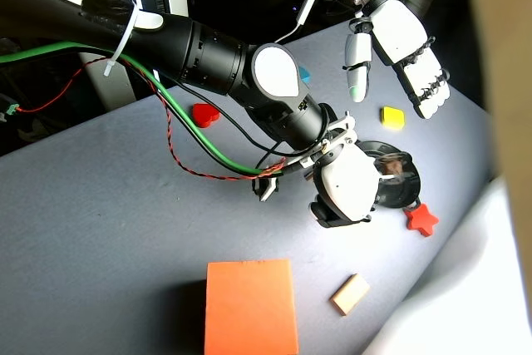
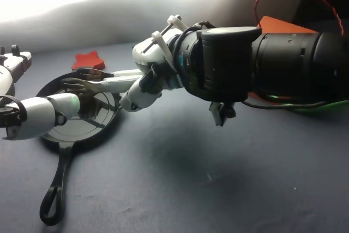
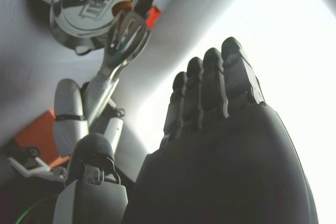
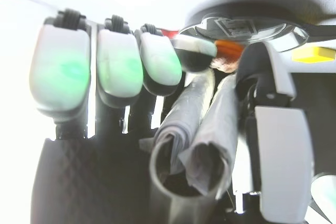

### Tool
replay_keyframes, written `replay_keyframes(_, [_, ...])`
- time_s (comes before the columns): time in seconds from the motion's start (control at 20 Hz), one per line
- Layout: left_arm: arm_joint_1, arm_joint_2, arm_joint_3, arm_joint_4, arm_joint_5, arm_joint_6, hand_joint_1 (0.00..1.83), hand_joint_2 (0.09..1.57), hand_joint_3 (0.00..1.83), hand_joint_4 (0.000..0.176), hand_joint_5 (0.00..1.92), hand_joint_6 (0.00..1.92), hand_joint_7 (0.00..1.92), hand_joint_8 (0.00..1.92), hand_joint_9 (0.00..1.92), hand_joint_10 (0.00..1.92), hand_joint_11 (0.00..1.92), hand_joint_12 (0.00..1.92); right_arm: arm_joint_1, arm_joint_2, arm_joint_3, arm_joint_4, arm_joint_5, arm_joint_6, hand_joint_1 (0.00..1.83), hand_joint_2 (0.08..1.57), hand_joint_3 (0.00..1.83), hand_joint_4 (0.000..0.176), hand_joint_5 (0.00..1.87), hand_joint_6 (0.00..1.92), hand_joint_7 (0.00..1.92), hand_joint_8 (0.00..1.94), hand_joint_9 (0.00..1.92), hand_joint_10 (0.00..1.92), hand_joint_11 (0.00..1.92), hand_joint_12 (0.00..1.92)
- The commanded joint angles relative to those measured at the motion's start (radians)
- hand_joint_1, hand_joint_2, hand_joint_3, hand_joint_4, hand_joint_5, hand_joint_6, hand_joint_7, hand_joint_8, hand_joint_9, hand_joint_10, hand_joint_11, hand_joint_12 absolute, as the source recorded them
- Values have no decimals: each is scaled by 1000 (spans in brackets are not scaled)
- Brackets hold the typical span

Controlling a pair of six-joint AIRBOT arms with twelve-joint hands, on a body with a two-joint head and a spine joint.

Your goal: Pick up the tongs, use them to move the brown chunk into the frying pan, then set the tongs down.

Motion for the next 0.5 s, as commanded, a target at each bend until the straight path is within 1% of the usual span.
replay_keyframes(0.0, [-9,3,2,70,-76,0,0,1195,0,0,54,4,71,4,35,2,0,32,9,9,-5,-39,36,-1,317,1493,0,0,951,1662,1273,1728,1323,1921,1337,1921])
replay_keyframes(0.05, [-9,3,2,70,-76,0,0,1190,0,0,60,2,76,1,42,2,0,64,9,14,-9,-39,38,-7,330,1480,0,0,932,1615,1264,1695,1312,1921,1316,1921])
replay_keyframes(0.15, [-8,3,2,70,-76,0,0,1192,1,0,54,0,68,1,36,0,0,41,9,21,-15,-39,42,-13,366,1460,0,0,915,1605,1249,1596,1295,1884,1287,1921])
replay_keyframes(0.3, [-8,3,2,70,-76,0,0,1194,1,0,51,0,62,1,29,0,0,22,9,32,-36,-39,43,-20,355,1459,0,0,906,1618,1241,1585,1286,1884,1279,1921])
replay_keyframes(0.35, [-8,3,2,70,-76,0,0,1191,0,0,45,0,67,3,34,3,2,21,9,36,-44,-39,43,-26,312,1459,0,0,865,1551,1219,1575,1263,1886,1253,1921])
replay_keyframes(0.4, [-8,3,2,70,-76,0,0,1197,2,0,57,5,78,7,43,6,7,25,10,40,-58,-39,43,-32,347,1435,0,0,834,1403,1199,1503,1246,1842,1232,1921])
replay_keyframes(0.45, [-8,3,2,69,-77,0,0,1194,1,0,59,6,81,7,50,8,11,30,11,44,-67,-39,43,-33,387,1420,0,0,824,1310,1196,1486,1243,1841,1226,1921])
